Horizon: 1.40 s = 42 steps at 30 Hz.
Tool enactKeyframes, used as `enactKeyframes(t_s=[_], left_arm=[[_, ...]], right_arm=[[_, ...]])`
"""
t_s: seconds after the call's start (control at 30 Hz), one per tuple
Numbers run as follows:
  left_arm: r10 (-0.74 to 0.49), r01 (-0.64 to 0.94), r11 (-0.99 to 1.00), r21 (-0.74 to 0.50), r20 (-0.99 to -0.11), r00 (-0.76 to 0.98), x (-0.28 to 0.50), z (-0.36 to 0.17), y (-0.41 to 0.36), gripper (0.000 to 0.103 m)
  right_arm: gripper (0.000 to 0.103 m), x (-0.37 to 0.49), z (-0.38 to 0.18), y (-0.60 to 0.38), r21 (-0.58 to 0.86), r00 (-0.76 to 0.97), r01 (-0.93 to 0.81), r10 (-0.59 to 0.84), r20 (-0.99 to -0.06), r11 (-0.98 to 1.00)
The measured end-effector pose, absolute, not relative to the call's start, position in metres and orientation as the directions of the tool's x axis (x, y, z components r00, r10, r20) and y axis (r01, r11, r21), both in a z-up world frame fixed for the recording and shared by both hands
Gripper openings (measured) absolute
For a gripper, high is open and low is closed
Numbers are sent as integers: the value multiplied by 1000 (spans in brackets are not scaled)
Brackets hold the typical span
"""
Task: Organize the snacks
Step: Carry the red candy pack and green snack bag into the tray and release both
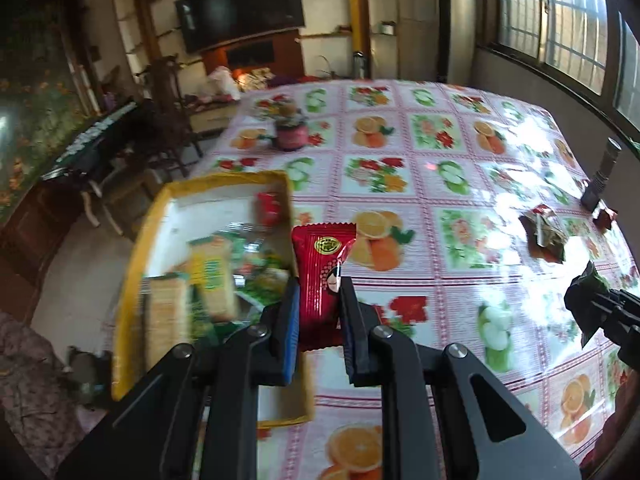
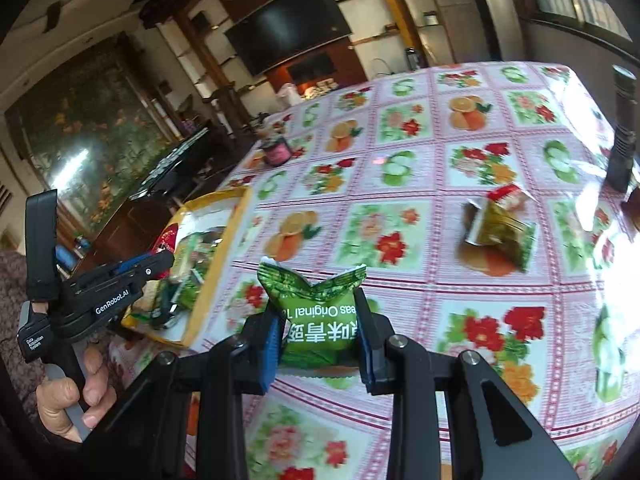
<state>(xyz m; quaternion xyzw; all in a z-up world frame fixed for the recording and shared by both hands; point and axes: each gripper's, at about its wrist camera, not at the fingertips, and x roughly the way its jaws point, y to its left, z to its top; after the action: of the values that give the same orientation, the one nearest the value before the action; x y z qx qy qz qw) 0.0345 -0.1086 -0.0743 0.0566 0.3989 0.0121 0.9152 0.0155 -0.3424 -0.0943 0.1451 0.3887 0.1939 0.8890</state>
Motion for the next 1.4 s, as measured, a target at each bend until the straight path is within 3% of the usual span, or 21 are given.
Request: enactKeyframes(t_s=[0.87, 1.4], left_arm=[[135, -141, 989, 53, -724, 677, 28, -76, -13, 20], [130, -170, 985, 26, -757, 640, 43, -98, 17, 20]], right_arm=[[31, 71, -79, -196, 399, 494, -480, 617, -613, 781], [31, 143, -100, -107, 356, 405, -553, 616, -675, 753]])
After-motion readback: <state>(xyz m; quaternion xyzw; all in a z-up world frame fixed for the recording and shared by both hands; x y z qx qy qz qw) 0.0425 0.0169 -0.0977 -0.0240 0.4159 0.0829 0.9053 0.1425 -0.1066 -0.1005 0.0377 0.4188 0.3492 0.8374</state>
